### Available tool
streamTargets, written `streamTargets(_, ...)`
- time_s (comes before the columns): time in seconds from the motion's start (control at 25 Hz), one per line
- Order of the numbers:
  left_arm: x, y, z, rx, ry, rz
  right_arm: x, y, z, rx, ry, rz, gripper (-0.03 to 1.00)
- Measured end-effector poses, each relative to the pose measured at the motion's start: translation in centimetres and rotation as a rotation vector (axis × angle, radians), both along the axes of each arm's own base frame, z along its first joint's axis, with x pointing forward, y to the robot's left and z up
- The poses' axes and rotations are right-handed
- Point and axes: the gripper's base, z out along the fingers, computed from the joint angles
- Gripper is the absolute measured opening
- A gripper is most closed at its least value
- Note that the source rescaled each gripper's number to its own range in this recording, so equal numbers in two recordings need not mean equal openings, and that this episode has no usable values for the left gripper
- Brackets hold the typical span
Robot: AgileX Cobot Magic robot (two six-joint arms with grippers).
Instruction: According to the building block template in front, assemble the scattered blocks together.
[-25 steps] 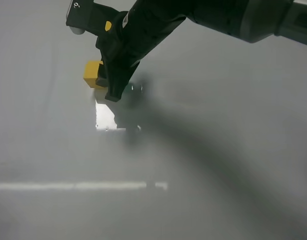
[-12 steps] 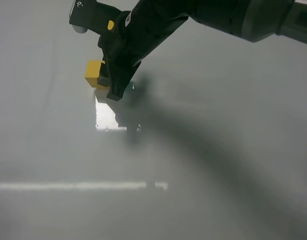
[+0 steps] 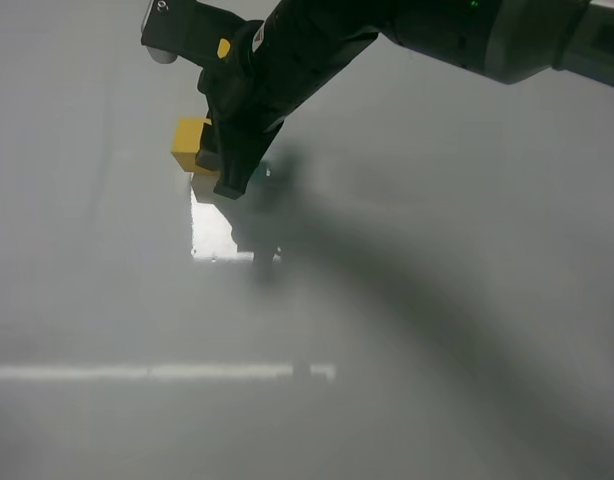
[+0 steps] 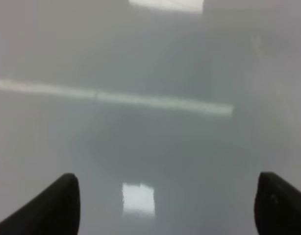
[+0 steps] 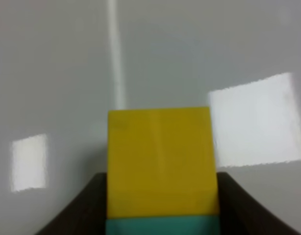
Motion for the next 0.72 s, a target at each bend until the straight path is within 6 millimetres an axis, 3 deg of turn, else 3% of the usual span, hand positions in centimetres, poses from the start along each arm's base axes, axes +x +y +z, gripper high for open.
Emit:
streamTargets(0.16,0.0,0.0,0.0,0.000,0.000,0.000,0.0,0.0,0.0,0.004,-0.004,0.000,0.09)
streamTargets(0.44,0.0,0.0,0.0,0.000,0.000,0.000,0.0,0.1,0.1,0.017,-0.001,0.003,0.37)
streamTargets(0.6,0.0,0.0,0.0,0.000,0.000,0.000,-0.4,-0.3,0.9,0.037,-0.005,-0.001,0.41)
streamTargets(0.72,0.0,0.0,0.0,0.000,0.000,0.000,-1.8,-1.1,3.2,0.070,-0.048,-0.004,0.41)
